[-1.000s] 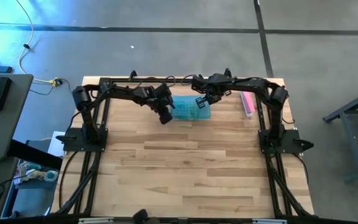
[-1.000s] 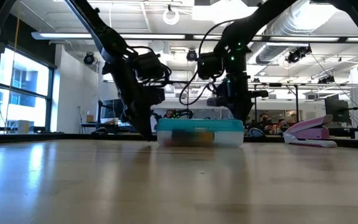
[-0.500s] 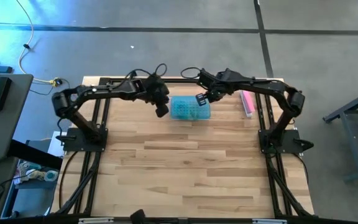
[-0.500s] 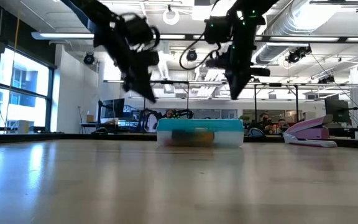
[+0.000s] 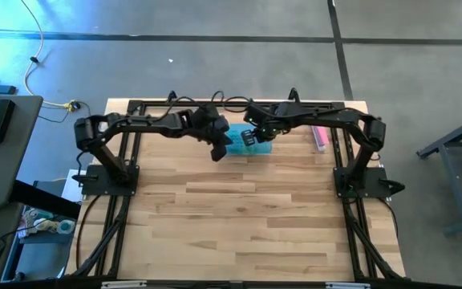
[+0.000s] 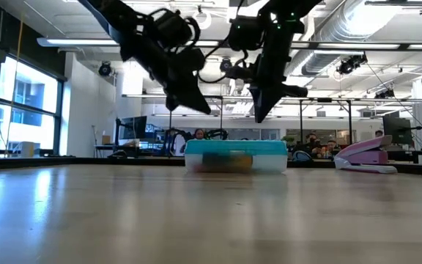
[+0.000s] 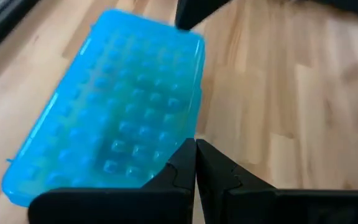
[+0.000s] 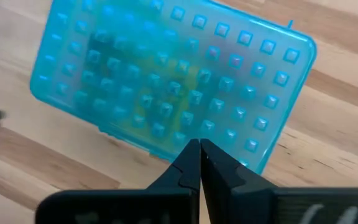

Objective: Pack school essentials
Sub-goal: Close the supply box

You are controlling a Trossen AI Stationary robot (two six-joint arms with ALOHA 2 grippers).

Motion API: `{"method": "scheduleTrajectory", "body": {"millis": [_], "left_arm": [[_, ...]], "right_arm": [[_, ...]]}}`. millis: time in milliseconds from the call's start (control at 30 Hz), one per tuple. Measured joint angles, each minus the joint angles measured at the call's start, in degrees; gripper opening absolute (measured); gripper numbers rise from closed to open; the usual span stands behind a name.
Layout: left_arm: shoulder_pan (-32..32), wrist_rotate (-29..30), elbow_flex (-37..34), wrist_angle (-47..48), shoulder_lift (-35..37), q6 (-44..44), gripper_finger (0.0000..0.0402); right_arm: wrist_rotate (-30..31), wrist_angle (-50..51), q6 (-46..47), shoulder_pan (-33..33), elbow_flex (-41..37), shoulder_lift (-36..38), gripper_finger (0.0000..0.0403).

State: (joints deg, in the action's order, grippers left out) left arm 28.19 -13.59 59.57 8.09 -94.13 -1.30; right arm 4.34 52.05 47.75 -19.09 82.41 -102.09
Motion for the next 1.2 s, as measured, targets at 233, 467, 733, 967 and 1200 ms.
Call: {"method": "scheduleTrajectory", "body": {"millis": [233,467,733,967,1200], "left_arm": [[0.41,3.64,0.00,-1.54,-4.33,-0.02,0.0000],[1.15,5.82,0.00,-1.35,-4.94,-0.02,0.0000],[1.13,7.32,0.00,0.07,-5.80,-0.11,0.0000],[1.17,6.59,0.25,0.66,-8.60,-1.08,0.0000],[1.17,6.57,0.18,0.49,-8.24,-1.53,0.0000]], "right_arm": [[-0.01,-0.07,0.78,0.00,-0.04,-2.16,0.0000],[-1.18,0.16,0.87,-0.90,-0.04,-5.20,0.0000],[-2.56,0.33,1.33,-0.90,0.13,-7.16,0.0000],[-2.88,0.55,1.80,-1.18,0.11,-7.29,0.0000],[-2.65,0.47,2.35,-1.04,-0.02,-6.88,0.0000]]}}
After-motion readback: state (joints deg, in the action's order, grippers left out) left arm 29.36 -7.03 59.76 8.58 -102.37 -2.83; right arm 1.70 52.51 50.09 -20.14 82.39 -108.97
